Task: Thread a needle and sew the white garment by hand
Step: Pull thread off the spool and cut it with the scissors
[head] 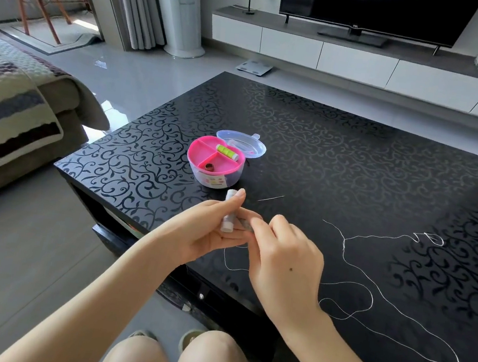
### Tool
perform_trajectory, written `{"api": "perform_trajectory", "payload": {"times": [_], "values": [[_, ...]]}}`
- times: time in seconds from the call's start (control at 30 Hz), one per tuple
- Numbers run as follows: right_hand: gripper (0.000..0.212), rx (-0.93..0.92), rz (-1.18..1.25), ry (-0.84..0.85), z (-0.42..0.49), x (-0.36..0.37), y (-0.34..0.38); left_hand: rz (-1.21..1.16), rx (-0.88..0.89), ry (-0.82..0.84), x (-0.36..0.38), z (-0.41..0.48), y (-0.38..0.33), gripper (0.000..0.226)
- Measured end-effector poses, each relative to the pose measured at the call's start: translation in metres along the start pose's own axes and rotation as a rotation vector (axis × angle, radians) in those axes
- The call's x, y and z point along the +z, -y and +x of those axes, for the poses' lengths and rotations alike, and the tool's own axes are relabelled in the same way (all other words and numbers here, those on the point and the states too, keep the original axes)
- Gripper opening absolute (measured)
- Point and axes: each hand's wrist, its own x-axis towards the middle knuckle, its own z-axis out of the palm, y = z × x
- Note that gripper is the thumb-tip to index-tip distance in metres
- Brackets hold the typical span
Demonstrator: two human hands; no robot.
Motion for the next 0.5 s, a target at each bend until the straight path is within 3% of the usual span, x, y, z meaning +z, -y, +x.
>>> {"api": "perform_trajectory", "payload": {"times": [0.2, 0.33, 0.5], "values": [[0.017, 0.031, 0.055, -0.079, 0.001, 0.0, -0.001, 0.045, 0.035, -0.061, 0.004, -0.001, 0.003, 0.049], [0.028, 0.054, 0.125, -0.096, 0.002, -0.003, -0.003, 0.136, 0.112, -0.101, 0.004, -0.001, 0.009, 0.051], [0.028, 0.088, 0.118, -0.111, 0.004, -0.002, 0.0, 0.204, 0.259, -0.261, 0.014, 0.0, 0.016, 0.051]]}}
